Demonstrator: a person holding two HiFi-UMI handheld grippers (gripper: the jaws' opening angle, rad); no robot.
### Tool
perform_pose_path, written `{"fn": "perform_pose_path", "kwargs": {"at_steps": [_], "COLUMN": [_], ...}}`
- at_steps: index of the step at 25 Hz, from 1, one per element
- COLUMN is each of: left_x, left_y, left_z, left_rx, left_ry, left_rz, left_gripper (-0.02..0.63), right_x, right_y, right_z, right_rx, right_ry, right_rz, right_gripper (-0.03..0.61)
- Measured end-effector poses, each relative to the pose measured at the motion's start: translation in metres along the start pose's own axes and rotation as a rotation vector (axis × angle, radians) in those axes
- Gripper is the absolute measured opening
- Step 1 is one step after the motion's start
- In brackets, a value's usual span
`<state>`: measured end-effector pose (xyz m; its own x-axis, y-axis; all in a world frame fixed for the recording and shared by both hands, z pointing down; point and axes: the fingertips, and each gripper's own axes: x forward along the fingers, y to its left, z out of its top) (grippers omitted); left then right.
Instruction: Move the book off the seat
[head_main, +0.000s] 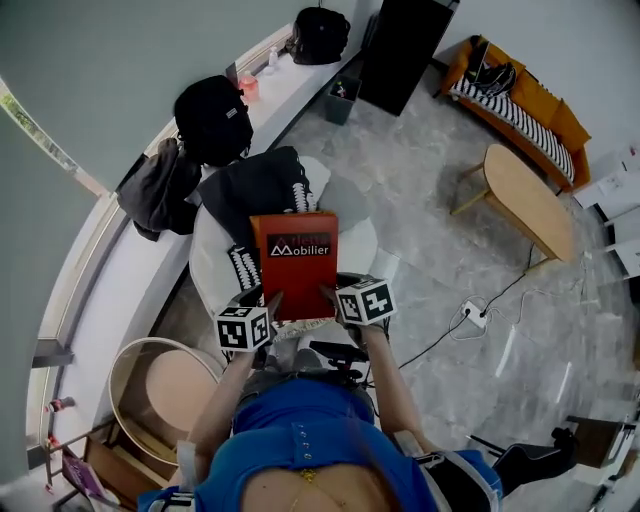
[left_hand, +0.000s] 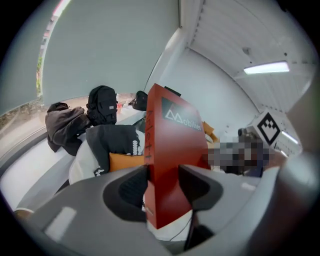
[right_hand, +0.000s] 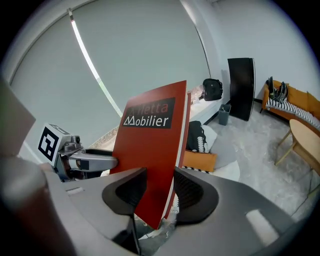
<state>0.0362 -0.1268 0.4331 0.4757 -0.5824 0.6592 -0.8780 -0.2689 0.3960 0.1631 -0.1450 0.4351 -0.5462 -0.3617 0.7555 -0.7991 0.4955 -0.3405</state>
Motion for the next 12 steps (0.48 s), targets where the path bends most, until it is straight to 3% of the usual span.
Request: {"fn": "perform_pose_path", "kwargs": {"at_steps": [12], "left_x": [-0.039], "left_y": [-0.020], "left_z": [0.018], "left_rx": [0.047], "left_ry": [-0.087], "left_rz": [0.000], "left_gripper": [0.192], "right_x": [-0.040], "right_y": [0.023], "right_z": [0.016], "right_rx": [-0.074], "right_ry": [-0.087], "right_rz": [-0.030], "right_gripper": [0.172]}}
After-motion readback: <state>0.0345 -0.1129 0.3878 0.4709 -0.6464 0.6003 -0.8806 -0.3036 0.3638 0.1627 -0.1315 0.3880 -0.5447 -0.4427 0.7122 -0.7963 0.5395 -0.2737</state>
